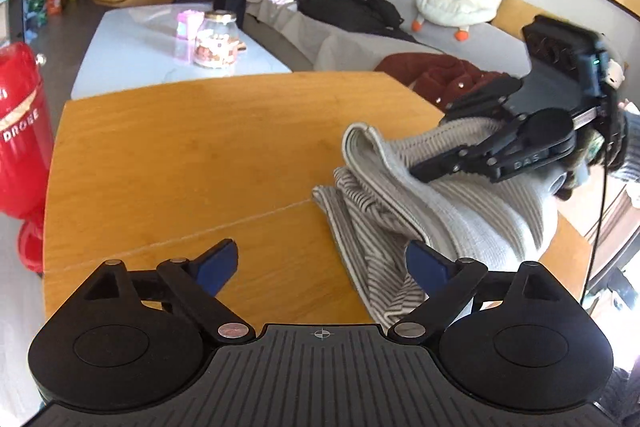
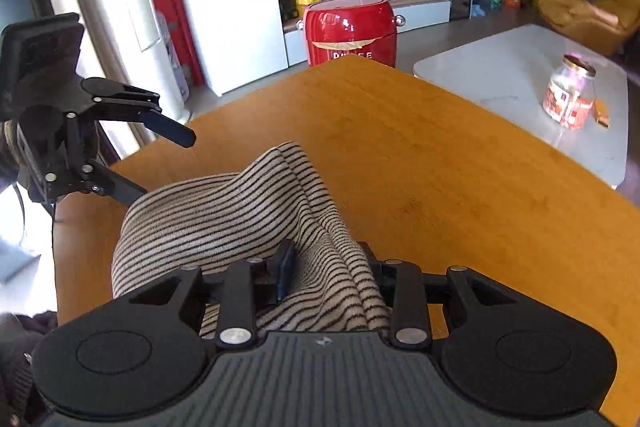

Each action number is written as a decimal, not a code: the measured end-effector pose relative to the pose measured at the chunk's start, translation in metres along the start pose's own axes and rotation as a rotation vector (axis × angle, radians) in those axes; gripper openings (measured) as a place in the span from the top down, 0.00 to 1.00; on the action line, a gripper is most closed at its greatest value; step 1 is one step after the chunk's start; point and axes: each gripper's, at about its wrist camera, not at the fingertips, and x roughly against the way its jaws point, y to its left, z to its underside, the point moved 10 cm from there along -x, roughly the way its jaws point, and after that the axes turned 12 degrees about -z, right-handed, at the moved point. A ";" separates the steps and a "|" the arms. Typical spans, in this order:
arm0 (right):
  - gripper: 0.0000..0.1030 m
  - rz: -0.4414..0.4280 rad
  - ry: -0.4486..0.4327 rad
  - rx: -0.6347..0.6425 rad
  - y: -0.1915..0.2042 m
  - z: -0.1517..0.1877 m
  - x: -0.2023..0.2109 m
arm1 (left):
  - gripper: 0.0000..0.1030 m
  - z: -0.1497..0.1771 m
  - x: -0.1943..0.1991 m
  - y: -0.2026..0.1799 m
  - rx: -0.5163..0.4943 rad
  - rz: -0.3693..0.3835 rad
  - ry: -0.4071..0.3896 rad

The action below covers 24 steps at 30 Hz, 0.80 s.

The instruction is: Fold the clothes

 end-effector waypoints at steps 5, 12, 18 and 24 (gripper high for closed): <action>0.53 0.019 -0.071 -0.092 -0.019 0.012 0.006 | 0.05 -0.044 0.024 -0.046 -0.118 0.101 -0.122; 0.22 0.162 -0.114 -0.050 -0.010 0.004 0.038 | 0.05 -0.044 -0.029 -0.121 -0.347 0.250 -0.065; 0.06 0.415 -0.115 -0.011 -0.009 0.024 0.074 | 0.03 -0.034 -0.071 -0.115 -0.291 0.264 -0.012; 0.04 0.601 -0.064 -0.102 -0.033 0.077 0.050 | 0.03 -0.032 -0.079 -0.113 -0.278 0.256 -0.022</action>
